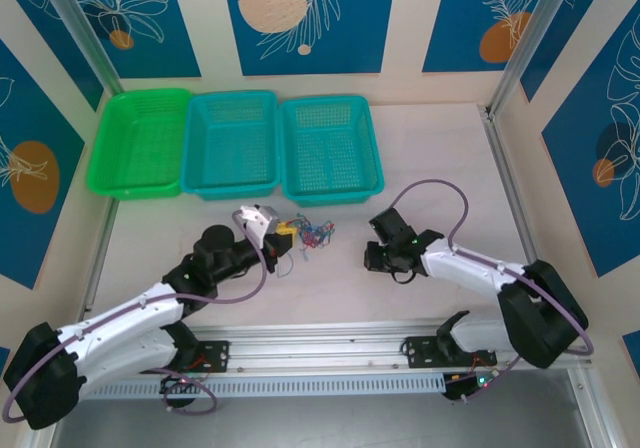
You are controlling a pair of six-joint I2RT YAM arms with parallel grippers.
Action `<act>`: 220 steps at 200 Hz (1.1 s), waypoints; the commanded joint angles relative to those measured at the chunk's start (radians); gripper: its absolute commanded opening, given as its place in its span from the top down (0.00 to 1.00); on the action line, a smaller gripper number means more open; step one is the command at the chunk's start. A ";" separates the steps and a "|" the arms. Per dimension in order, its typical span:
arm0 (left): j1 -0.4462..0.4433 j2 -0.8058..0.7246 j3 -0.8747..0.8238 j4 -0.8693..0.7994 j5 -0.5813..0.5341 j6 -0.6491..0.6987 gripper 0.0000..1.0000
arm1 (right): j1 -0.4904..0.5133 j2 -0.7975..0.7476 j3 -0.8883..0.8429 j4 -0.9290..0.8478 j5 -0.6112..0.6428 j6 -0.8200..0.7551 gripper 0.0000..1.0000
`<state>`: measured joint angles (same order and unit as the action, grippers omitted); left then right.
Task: Untangle the cables
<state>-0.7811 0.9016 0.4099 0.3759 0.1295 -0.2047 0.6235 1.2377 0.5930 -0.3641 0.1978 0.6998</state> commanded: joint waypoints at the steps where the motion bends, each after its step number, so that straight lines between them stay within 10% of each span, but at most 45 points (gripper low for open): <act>1: 0.000 0.053 -0.021 -0.036 -0.046 -0.021 1.00 | 0.020 -0.147 0.009 0.053 -0.157 -0.045 0.70; 53: -0.003 0.235 -0.044 0.046 -0.062 -0.074 1.00 | 0.096 -0.381 -0.085 0.246 -0.332 -0.243 0.46; 86: -0.003 0.264 -0.054 0.084 -0.010 -0.067 1.00 | 0.134 -0.354 -0.150 0.365 -0.224 -0.383 0.11; 133: -0.002 0.223 -0.051 0.057 0.121 0.025 1.00 | 0.126 -0.240 -0.271 0.766 -0.298 -0.746 0.01; 196: -0.002 0.137 -0.072 0.028 0.202 0.079 1.00 | 0.096 0.108 -0.158 0.922 -0.477 -0.940 0.12; 220: -0.002 0.099 -0.080 0.014 0.175 0.077 1.00 | 0.110 0.176 -0.116 0.948 -0.536 -0.909 0.56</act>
<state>-0.7811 1.0462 0.3439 0.3954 0.2852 -0.1474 0.7231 1.3712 0.4232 0.4774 -0.2276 -0.1791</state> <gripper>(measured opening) 0.048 0.688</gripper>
